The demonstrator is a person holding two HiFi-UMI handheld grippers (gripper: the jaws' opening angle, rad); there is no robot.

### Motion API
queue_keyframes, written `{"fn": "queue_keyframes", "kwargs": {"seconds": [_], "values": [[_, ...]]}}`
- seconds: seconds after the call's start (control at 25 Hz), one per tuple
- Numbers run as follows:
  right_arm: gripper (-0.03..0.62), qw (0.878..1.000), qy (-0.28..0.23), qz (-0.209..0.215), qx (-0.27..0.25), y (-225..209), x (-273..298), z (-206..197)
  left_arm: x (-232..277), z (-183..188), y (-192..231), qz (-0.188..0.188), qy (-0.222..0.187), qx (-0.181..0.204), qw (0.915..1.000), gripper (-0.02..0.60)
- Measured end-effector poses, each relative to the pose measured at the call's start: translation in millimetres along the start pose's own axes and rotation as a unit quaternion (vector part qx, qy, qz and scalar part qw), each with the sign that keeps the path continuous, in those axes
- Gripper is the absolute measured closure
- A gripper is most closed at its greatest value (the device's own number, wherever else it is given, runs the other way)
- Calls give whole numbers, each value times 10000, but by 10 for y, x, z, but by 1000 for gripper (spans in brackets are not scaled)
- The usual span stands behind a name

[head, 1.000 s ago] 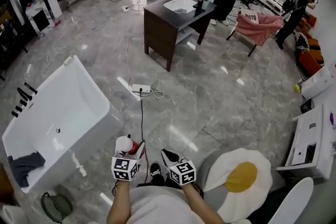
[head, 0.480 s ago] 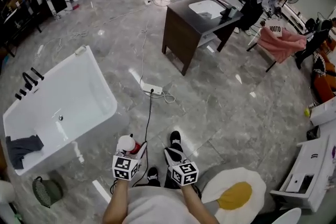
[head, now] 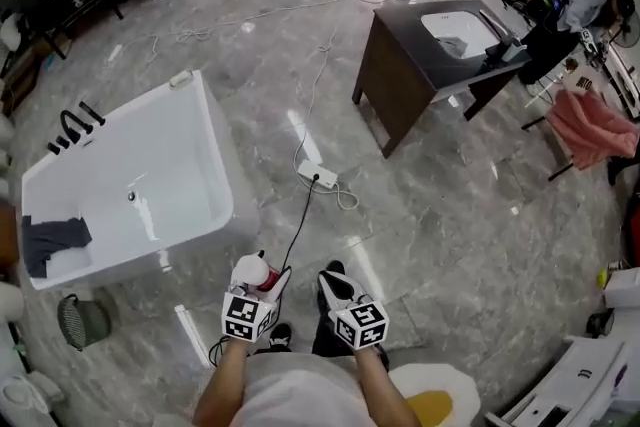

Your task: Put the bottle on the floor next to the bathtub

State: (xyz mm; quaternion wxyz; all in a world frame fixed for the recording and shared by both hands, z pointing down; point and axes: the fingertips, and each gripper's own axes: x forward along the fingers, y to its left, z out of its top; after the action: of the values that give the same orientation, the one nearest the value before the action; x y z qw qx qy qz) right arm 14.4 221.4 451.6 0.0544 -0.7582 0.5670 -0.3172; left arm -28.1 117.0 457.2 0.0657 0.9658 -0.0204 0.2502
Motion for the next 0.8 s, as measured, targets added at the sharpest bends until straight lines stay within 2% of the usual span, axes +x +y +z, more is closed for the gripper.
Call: {"fn": "queue_keyframes", "kwargs": {"seconds": [0.16, 0.32, 0.52, 0.64, 0.8], "values": [[592, 9985, 202, 410, -302, -359, 127, 358, 345, 207, 16, 188, 78, -21, 9998, 247], [592, 9910, 513, 932, -809, -620, 241, 604, 537, 276, 98, 441, 191, -166, 9987, 247], [592, 9806, 865, 1221, -1266, -996, 303, 738, 710, 309, 126, 535, 121, -413, 9976, 247], [592, 9835, 905, 1098, -1119, -1286, 456, 783, 831, 278, 260, 749, 142, -384, 9964, 247], [592, 9862, 1072, 980, -789, -1604, 739, 718, 984, 133, 394, 943, 178, -572, 9937, 247]]}}
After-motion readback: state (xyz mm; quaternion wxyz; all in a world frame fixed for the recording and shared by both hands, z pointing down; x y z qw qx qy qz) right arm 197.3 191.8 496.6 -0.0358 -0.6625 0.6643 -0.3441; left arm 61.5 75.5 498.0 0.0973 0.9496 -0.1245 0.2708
